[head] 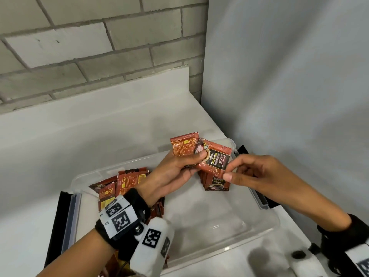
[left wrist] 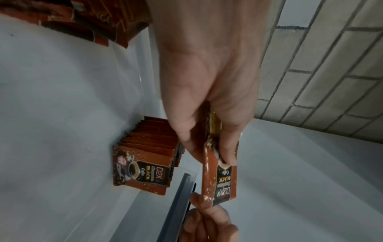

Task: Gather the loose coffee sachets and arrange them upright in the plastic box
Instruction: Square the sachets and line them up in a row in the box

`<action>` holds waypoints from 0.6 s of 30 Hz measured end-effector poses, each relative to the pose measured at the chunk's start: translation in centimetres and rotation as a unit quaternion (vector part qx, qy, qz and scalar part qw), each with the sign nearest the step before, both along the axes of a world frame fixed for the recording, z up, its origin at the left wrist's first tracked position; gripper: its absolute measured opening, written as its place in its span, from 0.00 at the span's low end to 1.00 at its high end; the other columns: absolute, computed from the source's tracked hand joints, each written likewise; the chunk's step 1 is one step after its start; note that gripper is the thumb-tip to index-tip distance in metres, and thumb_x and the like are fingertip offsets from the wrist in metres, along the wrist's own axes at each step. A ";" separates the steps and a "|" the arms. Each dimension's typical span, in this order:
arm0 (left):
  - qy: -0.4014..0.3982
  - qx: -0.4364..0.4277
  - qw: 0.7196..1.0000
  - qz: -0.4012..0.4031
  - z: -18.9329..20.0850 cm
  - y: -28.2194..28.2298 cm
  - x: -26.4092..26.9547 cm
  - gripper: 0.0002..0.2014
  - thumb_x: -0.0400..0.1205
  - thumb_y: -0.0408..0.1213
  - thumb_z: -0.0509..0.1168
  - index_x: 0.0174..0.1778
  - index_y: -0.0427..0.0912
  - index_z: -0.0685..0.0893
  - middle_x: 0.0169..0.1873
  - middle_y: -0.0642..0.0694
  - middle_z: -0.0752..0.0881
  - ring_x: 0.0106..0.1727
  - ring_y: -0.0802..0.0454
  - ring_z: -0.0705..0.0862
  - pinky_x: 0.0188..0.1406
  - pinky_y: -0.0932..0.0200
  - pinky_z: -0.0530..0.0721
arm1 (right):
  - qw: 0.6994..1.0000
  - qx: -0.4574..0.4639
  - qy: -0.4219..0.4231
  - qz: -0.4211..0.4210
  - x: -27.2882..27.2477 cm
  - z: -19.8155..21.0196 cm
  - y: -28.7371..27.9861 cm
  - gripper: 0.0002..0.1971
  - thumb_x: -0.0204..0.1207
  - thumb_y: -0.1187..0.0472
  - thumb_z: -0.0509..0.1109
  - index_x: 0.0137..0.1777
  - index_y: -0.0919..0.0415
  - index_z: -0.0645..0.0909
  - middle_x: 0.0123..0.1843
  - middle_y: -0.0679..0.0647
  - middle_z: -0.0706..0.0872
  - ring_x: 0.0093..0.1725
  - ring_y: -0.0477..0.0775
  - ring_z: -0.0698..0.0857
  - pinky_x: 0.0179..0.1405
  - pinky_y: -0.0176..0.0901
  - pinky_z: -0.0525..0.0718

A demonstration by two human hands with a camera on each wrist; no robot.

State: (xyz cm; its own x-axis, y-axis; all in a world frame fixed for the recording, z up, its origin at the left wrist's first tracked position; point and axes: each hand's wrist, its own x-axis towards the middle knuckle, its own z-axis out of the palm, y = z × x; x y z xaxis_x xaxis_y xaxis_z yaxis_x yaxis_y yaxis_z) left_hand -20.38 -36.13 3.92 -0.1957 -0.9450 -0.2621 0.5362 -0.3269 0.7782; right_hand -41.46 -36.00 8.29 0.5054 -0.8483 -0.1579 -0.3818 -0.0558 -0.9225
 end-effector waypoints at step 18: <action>-0.032 -0.032 0.998 -0.041 0.5 0.4 -0.1 0.12 0.74 0.24 0.69 0.46 0.42 0.91 0.46 0.42 0.91 0.51 0.48 0.89 0.53 0.58 0.87 | 0.995 -0.020 -0.060 -0.082 0.0 -0.8 -1.4 0.04 0.75 0.67 0.72 0.44 0.57 0.84 0.33 0.50 0.87 0.29 0.45 0.80 0.31 0.31 0.77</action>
